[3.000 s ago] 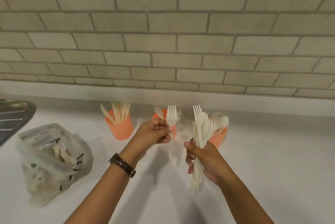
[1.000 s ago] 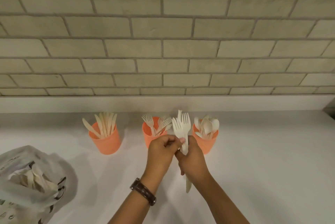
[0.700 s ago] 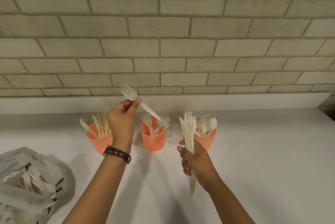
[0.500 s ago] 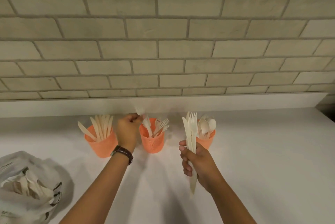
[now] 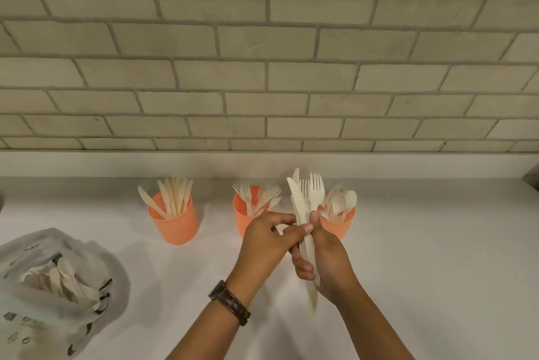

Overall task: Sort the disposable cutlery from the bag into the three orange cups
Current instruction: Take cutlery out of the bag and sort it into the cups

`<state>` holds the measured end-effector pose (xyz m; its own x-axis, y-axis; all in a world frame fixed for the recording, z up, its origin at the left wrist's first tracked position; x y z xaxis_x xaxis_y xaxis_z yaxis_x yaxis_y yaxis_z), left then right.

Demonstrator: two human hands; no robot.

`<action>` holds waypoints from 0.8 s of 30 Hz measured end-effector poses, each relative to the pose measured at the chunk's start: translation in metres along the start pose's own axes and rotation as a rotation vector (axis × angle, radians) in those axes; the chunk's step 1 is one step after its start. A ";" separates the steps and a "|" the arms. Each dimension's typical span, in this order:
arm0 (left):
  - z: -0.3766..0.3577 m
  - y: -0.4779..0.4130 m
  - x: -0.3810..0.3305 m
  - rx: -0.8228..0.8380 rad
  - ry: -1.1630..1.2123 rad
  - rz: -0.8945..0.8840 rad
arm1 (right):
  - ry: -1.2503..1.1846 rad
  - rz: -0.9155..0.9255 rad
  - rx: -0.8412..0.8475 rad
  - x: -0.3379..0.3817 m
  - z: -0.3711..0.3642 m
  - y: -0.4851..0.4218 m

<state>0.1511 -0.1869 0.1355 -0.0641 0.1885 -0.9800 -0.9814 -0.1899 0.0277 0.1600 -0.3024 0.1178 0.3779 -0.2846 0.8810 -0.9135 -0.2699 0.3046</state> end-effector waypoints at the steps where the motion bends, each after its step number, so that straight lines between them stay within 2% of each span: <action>1: -0.001 0.003 -0.002 0.002 0.018 0.000 | 0.014 -0.003 -0.003 0.000 -0.003 0.002; 8: 0.010 0.018 -0.010 0.089 0.158 0.135 | 0.184 0.138 -0.081 -0.003 -0.009 0.007; 14: 0.021 0.015 -0.008 -0.033 0.262 0.184 | 0.229 0.224 -0.034 -0.002 -0.016 0.014; 17: 0.022 0.017 -0.009 -0.086 0.324 0.167 | 0.181 0.207 -0.024 -0.001 -0.017 0.016; 21: 0.025 0.021 -0.011 -0.205 0.365 0.129 | 0.020 0.080 0.033 0.002 -0.013 0.016; 24: 0.022 0.024 -0.015 -0.194 0.306 0.062 | 0.078 0.079 0.042 0.002 -0.012 0.017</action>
<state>0.1245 -0.1735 0.1553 -0.0370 -0.1202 -0.9921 -0.9229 -0.3765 0.0800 0.1432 -0.2967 0.1286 0.2909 -0.2346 0.9275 -0.9321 -0.2882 0.2194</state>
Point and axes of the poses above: each hand's wrist, its own y-axis away from the middle knuckle, its own z-axis out of the back of the hand, x = y × z, the point moved 1 cm from there along -y, towards the middle knuckle, and after that the axes turned 4 degrees about -x, right-handed, at the moved point
